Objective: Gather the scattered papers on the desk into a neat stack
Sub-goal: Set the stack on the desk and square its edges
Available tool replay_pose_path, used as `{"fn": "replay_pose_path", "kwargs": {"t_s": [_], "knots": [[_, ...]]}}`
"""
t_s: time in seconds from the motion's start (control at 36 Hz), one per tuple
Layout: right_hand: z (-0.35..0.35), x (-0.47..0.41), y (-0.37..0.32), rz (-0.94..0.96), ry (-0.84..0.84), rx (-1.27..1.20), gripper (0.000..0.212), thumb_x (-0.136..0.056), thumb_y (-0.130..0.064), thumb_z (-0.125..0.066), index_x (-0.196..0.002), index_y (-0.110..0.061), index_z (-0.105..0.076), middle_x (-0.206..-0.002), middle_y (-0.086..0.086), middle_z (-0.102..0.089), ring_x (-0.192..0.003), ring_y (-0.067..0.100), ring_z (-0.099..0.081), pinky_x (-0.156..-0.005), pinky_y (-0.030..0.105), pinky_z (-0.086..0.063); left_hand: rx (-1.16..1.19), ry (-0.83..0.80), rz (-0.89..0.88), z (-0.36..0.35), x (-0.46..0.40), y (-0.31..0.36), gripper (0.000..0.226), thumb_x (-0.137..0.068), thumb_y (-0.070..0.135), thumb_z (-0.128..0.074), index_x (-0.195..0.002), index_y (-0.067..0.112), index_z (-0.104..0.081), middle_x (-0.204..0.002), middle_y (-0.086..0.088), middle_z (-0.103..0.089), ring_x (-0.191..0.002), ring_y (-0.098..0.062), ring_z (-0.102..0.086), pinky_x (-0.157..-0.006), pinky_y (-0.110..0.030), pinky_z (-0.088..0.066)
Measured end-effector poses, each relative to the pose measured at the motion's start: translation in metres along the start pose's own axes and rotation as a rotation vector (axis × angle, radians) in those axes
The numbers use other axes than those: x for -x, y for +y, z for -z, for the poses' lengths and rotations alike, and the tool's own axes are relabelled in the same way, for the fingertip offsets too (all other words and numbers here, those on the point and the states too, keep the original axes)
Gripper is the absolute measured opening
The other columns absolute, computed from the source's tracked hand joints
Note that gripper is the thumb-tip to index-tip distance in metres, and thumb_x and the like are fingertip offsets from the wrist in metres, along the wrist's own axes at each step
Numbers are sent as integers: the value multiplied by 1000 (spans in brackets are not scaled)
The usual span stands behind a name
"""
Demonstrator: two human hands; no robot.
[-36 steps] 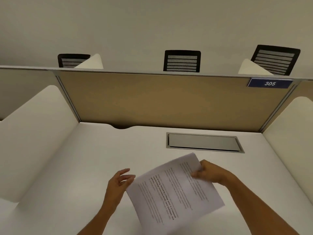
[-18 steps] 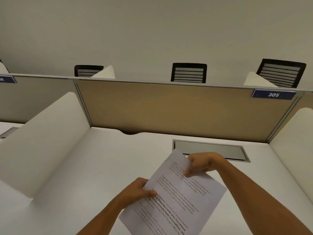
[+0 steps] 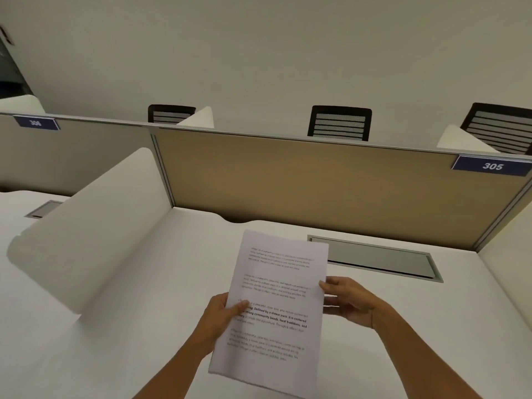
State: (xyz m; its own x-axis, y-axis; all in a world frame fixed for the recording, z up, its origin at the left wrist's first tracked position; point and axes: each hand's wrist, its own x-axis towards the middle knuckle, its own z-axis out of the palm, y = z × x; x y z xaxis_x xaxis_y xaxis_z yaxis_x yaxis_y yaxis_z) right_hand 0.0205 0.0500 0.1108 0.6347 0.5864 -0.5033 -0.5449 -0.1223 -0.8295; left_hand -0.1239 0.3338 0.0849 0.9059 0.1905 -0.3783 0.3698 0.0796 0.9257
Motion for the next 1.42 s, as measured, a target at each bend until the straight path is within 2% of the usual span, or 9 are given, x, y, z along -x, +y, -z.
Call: {"fn": "replay_pose_path", "kwargs": {"t_s": [0.17, 0.33, 0.47, 0.69, 0.89, 1.0, 1.08, 1.19, 1.42], "knots": [[-52, -27, 34, -36, 61, 147, 31, -90, -16, -70, -120, -8, -66, -111, 11, -75, -103, 31, -72, -90, 48, -58, 20, 133, -5, 23, -6, -1, 27, -85, 24, -71, -108, 9, -70, -96, -9, -78, -84, -31, -75, -80, -50, -59], [-96, -60, 59, -5, 172, 208, 29, -90, -15, -69, -118, -7, -68, -107, 6, -77, -96, 24, -75, -84, 48, -61, -104, 190, 2, 60, -15, -4, 21, -88, 25, -68, -106, 14, -69, -92, -4, -78, -77, -24, -76, -69, -40, -62], [-125, -88, 63, -8, 212, 210, 25, -93, -12, -66, -117, -7, -68, -105, 6, -77, -92, 23, -76, -75, 40, -63, -130, 202, 27, 99, -21, -14, 21, -86, 22, -71, -105, 16, -70, -96, -3, -77, -80, -23, -76, -74, -43, -62], [-163, -134, 57, -29, 227, 229, 23, -92, -10, -66, -115, -7, -68, -104, 7, -76, -91, 24, -75, -75, 41, -63, -133, 227, 183, 170, -36, -29, 20, -83, 8, -73, -102, 12, -69, -100, -8, -76, -87, -25, -74, -83, -44, -60], [-210, -178, 50, -73, 227, 205, 17, -92, -10, -66, -108, -12, -68, -103, 6, -76, -92, 23, -74, -75, 39, -63, -230, 292, 226, 228, -64, -29, 20, -80, 2, -72, -99, 9, -71, -97, -7, -75, -86, -24, -73, -81, -44, -60], [-241, -204, 50, -84, 237, 164, 12, -92, -9, -66, -95, -21, -68, -99, 3, -75, -90, 22, -74, -74, 38, -63, -238, 352, 239, 260, -83, -27, 21, -78, 2, -74, -98, 10, -72, -94, -7, -75, -83, -23, -73, -76, -38, -60], [-256, -224, 53, -107, 255, 157, 11, -92, -10, -67, -97, -19, -68, -98, 3, -75, -90, 22, -74, -75, 39, -63, -226, 377, 254, 281, -97, -29, 24, -77, 1, -75, -100, 8, -74, -92, -7, -76, -79, -22, -73, -65, -30, -58], [-270, -249, 55, -139, 276, 170, 12, -91, -10, -67, -102, -16, -69, -101, 6, -75, -91, 24, -73, -77, 41, -63, -217, 386, 287, 304, -114, -34, 23, -76, 1, -76, -99, 7, -74, -91, -8, -76, -78, -23, -74, -61, -28, -57], [-284, -302, 62, -196, 367, 228, 10, -91, -17, -63, -96, -18, -72, -98, 6, -76, -91, 28, -73, -81, 50, -61, -209, 408, 317, 329, -154, -51, 22, -75, 2, -78, -96, 7, -74, -92, -10, -76, -82, -27, -73, -76, -37, -60]]}}
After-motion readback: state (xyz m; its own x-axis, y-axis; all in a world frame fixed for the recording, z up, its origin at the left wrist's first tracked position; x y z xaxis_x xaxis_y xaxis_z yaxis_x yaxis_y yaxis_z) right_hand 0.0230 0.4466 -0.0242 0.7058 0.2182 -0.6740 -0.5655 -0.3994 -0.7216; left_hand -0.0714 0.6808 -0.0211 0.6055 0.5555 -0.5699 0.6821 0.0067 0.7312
